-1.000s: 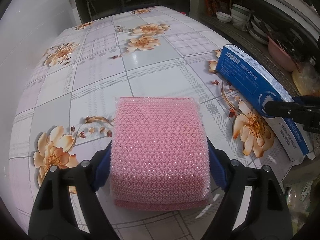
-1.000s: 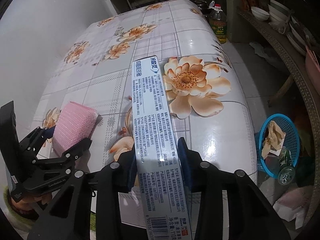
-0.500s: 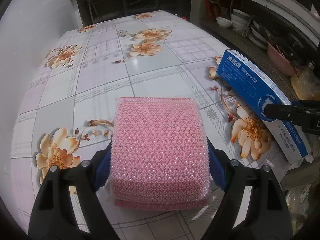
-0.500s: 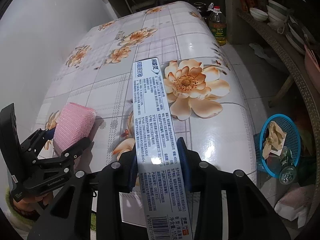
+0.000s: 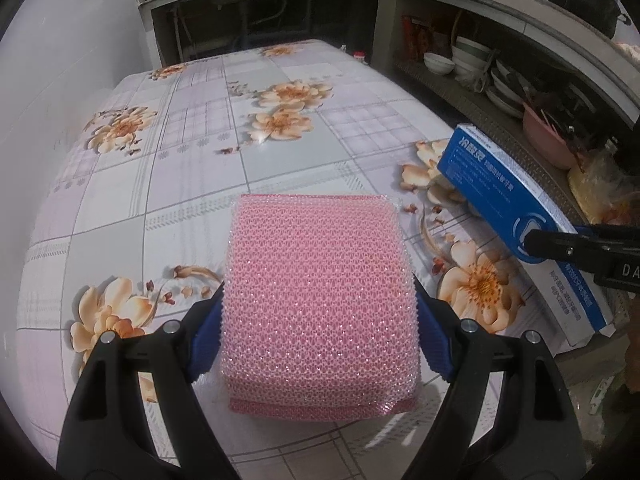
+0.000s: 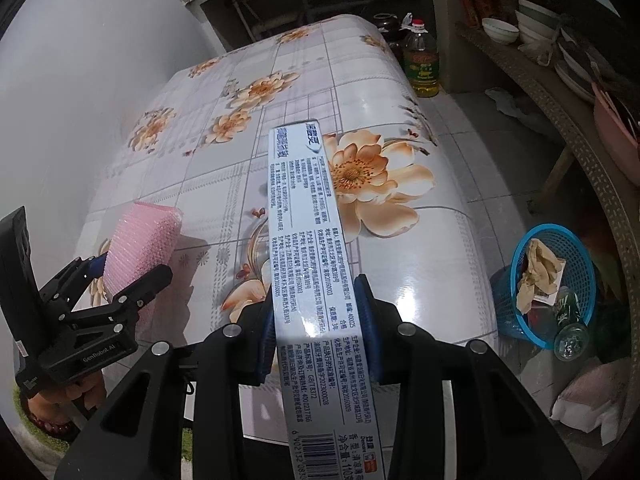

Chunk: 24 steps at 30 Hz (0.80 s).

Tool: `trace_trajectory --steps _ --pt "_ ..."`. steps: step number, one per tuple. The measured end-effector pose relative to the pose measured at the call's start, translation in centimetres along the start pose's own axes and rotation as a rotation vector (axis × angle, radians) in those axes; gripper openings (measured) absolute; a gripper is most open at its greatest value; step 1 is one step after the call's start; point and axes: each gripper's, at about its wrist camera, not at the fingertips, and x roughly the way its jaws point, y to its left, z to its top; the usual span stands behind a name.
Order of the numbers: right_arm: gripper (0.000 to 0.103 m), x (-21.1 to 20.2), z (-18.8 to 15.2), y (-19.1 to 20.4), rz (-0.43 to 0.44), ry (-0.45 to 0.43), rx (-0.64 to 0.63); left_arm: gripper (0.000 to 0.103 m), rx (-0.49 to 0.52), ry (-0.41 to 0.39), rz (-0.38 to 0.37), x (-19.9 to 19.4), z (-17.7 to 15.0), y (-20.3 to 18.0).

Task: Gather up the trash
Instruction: 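Lift the pink scrubber and toothpaste box off the table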

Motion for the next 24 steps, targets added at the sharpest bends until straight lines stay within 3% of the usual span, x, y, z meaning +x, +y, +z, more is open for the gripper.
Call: trace_trajectory --steps 10,15,18,24 --pt "0.033 -0.3 -0.4 -1.0 0.005 -0.008 0.021 0.077 0.017 -0.011 -0.013 -0.2 0.5 -1.2" --pt "0.033 0.9 -0.6 -0.7 -0.021 0.037 0.006 0.077 0.022 -0.007 -0.011 -0.1 0.5 -1.4" --pt "0.039 1.7 -0.6 -0.4 -0.018 0.067 -0.005 0.077 0.022 -0.006 -0.01 -0.1 0.5 -1.4" --pt "0.06 2.5 0.1 -0.3 -0.009 0.088 0.005 0.077 0.018 -0.001 -0.006 -0.1 0.6 -1.1"
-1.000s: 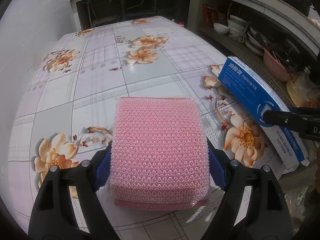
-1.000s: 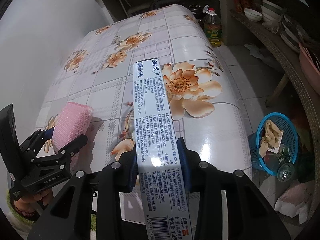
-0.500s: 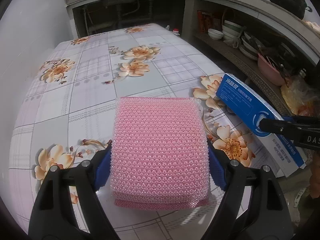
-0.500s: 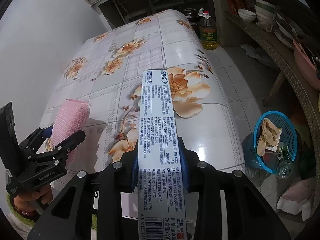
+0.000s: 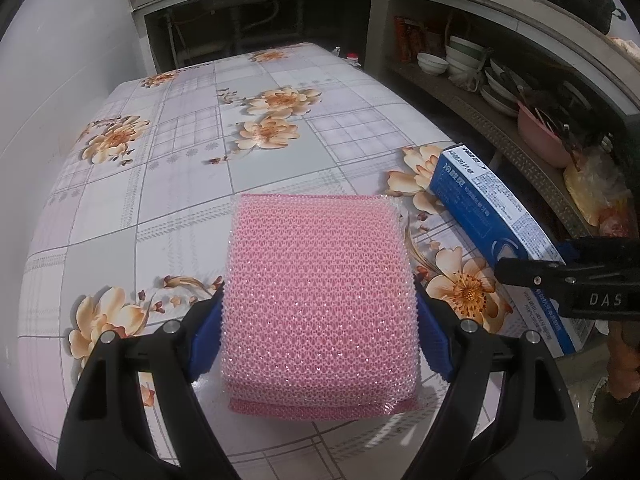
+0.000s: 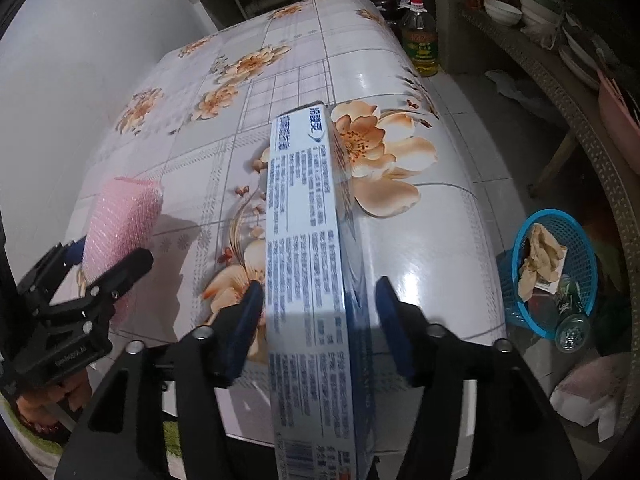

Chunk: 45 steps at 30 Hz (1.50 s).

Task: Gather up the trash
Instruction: 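Lift the pink scrubber and toothpaste box off the table, then carry both items over the wastebasket and open both tools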

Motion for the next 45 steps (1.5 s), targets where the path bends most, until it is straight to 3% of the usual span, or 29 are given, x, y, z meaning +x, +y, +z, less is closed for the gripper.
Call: trace_trajectory --steps 6,9,16,27,32,37,42,45 --pt "0.061 0.7 0.7 0.1 0.003 -0.005 0.013 0.077 -0.013 0.009 0.002 0.4 -0.2 0.6" --pt "0.046 0.8 0.8 0.0 -0.003 -0.014 0.025 0.077 -0.017 0.012 0.0 0.6 -0.3 0.7" --pt "0.035 0.0 0.8 -0.4 0.02 -0.05 0.034 0.077 -0.02 0.015 -0.005 0.9 -0.3 0.6" --pt "0.035 -4.9 -0.4 -4.4 0.156 -0.187 0.153 0.077 0.042 -0.027 -0.036 -0.1 1.7 -2.6" --pt "0.035 -8.0 -2.1 -9.3 0.107 -0.273 0.259 0.077 0.11 -0.043 -0.103 -0.2 4.1 -6.5" --pt "0.035 -10.3 -5.1 -17.3 -0.006 -0.331 0.453 0.077 0.198 -0.037 -0.231 0.8 7.3 -12.4" --pt "0.035 -9.8 -9.3 -25.4 -0.087 -0.305 0.69 0.077 0.271 0.066 -0.381 3.9 10.2 -19.9" --pt "0.035 -8.5 -11.4 -28.3 -0.09 -0.285 0.783 0.077 0.297 0.208 -0.461 8.1 11.6 -25.4"
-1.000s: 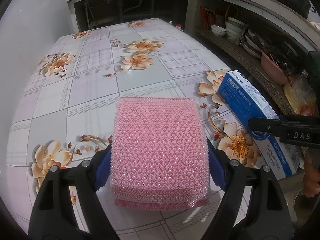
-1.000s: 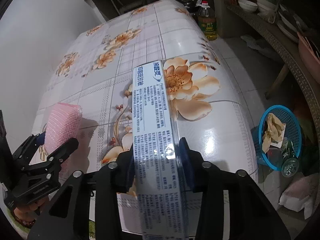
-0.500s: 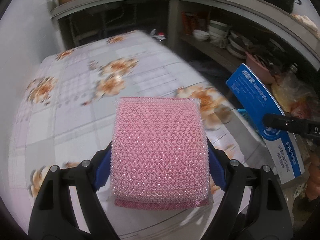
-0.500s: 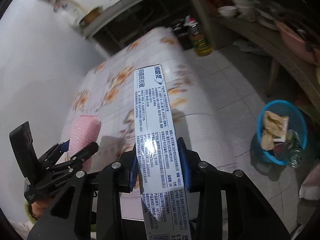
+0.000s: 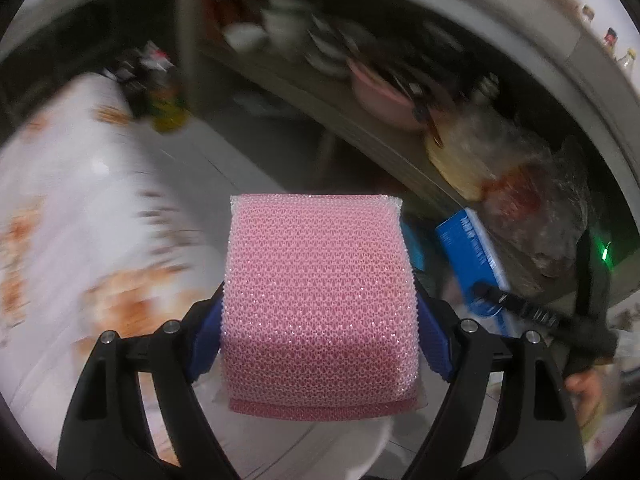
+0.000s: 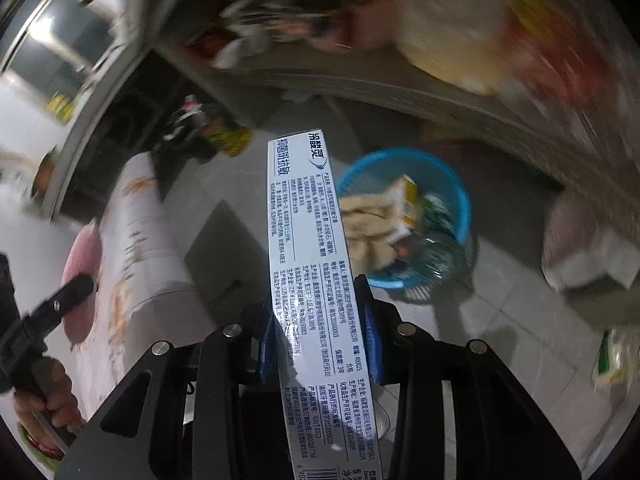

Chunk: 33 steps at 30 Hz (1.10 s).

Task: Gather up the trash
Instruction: 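Carry both items over the wastebasket and open both tools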

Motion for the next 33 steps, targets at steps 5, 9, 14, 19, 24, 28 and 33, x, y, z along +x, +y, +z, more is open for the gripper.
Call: trace_trajectory --steps 5,9,14,19,24,28,33 --pt "0.035 2.0 0.4 -3.2 -0.015 0.026 0.075 0.077 0.014 0.176 -0.034 8.8 2.8 -3.5" --pt "0.035 3.3 0.8 -5.6 -0.026 0.042 0.116 0.078 -0.019 0.253 -0.033 15.8 4.9 -5.0" --pt "0.035 4.5 1.2 -7.8 -0.048 0.063 0.148 0.085 -0.139 0.286 -0.052 22.2 6.1 -5.3" --pt "0.035 5.5 1.3 -8.6 -0.056 0.085 0.156 0.085 -0.221 0.315 -0.071 24.9 6.2 -4.8" --pt "0.035 6.9 2.1 -8.0 -0.062 0.098 0.129 0.085 -0.212 0.302 -0.074 22.9 6.4 -3.8" --pt "0.036 10.0 4.0 -6.3 -0.09 0.13 0.061 0.085 -0.189 0.254 -0.097 18.6 7.0 -2.7" --pt "0.055 14.8 7.9 -3.8 -0.189 0.097 -0.038 0.085 -0.109 0.188 -0.089 11.9 6.7 -1.8"
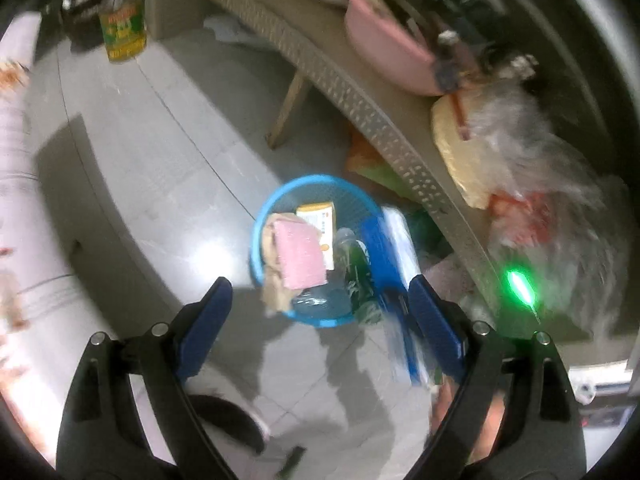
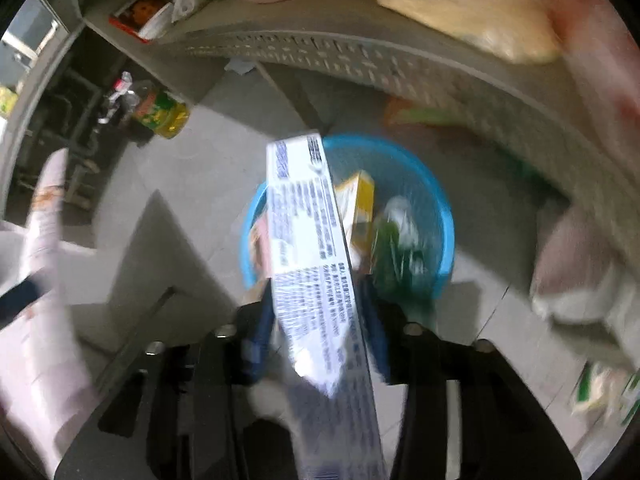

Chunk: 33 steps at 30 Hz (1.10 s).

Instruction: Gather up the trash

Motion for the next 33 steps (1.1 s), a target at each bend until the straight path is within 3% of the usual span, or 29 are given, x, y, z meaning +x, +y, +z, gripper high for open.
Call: trace_trajectory --steps 1,4,7,15,18,20,26,31,33 --pt "0.062 0.7 0.6 0.4 -0.012 -0.008 -0.015 0.085 0.02 -0.019 0.006 -1.7 -0.8 0.1" --pt "0.062 2.3 1.4 1.1 -0.065 -0.004 -0.04 0.085 0.052 -0.048 0.013 -5.4 -3.4 0.8" --pt "0.062 2.0 0.5 0.8 -0.046 -0.004 -0.011 0.085 0.067 -0.075 -0.004 -8.4 -7.0 1.8" --pt "0.062 -4.5 -4.9 0.0 -0.054 -0.079 -0.03 0.085 0.034 -0.189 0.017 -13.0 -15.4 4.3" --pt "0.062 -8.3 -7.8 1.1 -0.053 -0.113 -0.098 0.086 0.038 -0.261 0.037 -14.7 -17.7 4.3" --pt "0.068 -10.8 -9.8 2.5 -0.049 -0.145 -0.16 0.089 0.039 -0.316 0.065 -16.0 -19.4 4.3" --pt "0.085 -19.5 -16.0 8.4 -0.013 -0.316 -0.386 0.092 -0.041 -0.483 0.122 -19.5 -24.5 4.9" --pt "0.096 -24.8 -20.0 11.9 0.011 -0.458 -0.497 0.092 -0.108 -0.555 0.224 -21.7 -27.5 4.8" --pt "0.096 -26.7 -21.2 13.0 0.005 -0.532 -0.531 0.093 -0.133 -0.6 0.299 -22.7 -28.7 4.5"
